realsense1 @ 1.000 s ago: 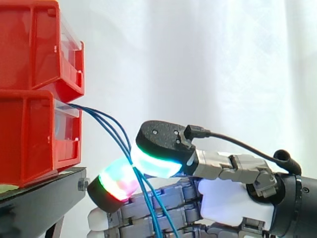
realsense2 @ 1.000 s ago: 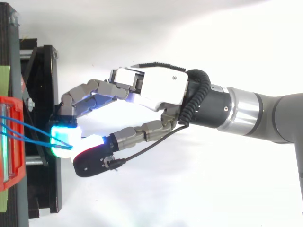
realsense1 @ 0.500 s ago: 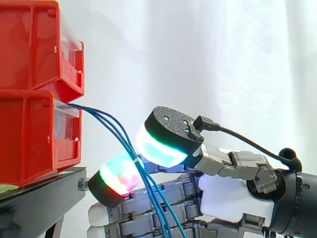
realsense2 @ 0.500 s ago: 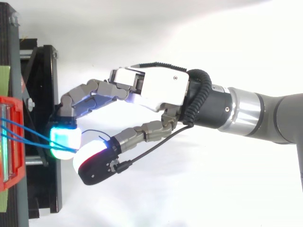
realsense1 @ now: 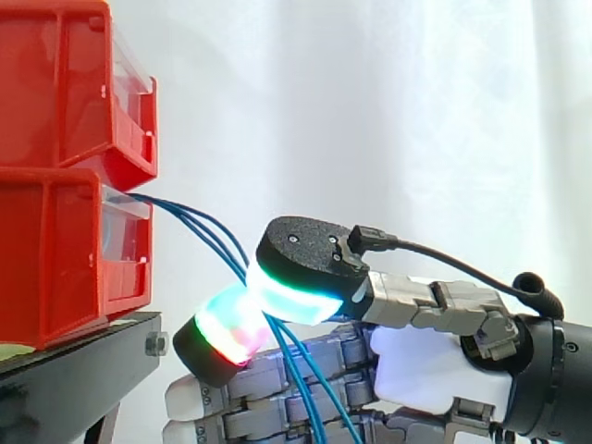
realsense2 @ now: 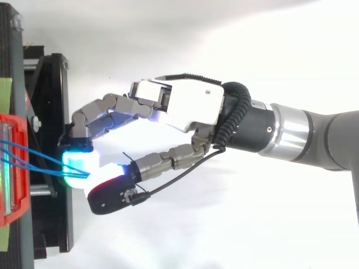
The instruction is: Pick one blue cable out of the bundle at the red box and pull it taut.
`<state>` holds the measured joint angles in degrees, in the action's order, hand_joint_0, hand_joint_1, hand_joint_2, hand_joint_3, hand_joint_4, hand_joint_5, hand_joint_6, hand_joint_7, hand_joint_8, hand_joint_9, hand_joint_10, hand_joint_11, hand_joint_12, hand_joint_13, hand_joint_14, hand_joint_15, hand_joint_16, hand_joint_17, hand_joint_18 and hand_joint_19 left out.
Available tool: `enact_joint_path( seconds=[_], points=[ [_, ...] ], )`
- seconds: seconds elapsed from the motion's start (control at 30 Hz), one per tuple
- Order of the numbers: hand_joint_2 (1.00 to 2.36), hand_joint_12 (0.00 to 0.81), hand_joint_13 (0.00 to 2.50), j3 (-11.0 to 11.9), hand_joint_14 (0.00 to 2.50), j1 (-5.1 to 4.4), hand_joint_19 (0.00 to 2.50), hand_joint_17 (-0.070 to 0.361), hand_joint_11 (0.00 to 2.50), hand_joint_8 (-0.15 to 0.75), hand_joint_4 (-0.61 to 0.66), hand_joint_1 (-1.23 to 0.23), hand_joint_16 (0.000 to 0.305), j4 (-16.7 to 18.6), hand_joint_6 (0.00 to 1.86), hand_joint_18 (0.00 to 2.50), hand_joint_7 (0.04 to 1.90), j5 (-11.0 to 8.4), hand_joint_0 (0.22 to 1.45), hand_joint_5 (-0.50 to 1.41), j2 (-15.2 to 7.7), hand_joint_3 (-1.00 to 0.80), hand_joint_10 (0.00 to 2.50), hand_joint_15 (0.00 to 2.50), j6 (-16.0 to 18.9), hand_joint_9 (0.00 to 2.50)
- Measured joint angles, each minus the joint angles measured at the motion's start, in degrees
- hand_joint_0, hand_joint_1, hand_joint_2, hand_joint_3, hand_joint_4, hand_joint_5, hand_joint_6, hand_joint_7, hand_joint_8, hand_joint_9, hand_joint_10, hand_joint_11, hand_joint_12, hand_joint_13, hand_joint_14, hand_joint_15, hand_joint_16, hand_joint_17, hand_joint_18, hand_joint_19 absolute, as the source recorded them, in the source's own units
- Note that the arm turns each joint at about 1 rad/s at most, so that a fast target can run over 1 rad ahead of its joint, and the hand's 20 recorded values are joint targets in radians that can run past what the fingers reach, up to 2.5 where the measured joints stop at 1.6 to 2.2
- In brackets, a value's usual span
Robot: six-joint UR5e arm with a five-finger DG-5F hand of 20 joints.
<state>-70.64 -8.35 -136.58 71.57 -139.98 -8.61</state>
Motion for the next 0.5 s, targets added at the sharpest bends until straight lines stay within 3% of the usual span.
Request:
enact_joint_path(
  seconds=[0.1,0.5],
  points=[
    [1.03,0.411,0.59,0.0,0.01,0.0,0.26,0.123,0.37,0.355,-0.01,-0.86,0.055,0.0,0.91,0.62,1.25,0.02,0.65,-0.19,0.0,0.04,0.01,0.19,0.1,0.67],
    [1.03,0.411,0.59,0.0,0.01,-0.02,0.23,0.123,0.37,0.34,0.04,-0.94,0.055,-1.0,0.91,0.65,1.19,-0.07,0.7,-0.2,0.6,-0.06,0.01,0.18,1.6,0.65]
  ],
)
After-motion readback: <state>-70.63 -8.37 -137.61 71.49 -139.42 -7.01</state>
